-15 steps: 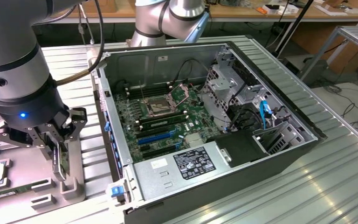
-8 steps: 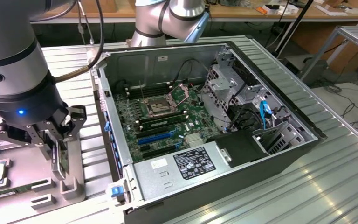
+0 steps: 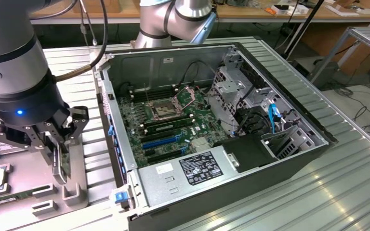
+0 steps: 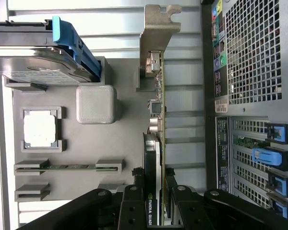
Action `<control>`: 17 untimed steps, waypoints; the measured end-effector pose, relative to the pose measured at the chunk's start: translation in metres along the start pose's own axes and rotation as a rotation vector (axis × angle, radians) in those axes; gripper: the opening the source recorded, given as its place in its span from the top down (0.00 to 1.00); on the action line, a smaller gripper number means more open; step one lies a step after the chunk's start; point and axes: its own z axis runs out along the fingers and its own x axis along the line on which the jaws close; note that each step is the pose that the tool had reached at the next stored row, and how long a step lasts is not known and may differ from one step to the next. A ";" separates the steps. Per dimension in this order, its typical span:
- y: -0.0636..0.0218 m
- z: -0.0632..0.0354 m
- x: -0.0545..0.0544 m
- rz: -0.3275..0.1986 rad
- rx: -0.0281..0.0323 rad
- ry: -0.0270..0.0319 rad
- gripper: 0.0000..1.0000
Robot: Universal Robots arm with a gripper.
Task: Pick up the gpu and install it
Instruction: 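Pick up the gpu and move the gpu toward the slot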
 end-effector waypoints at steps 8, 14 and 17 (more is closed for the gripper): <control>0.0003 -0.0077 0.000 0.000 0.0000 0.0001 0.73; 0.0008 -0.0179 -0.001 0.000 0.0000 0.0000 0.73; 0.0009 -0.0204 -0.001 0.000 0.0000 0.0000 0.73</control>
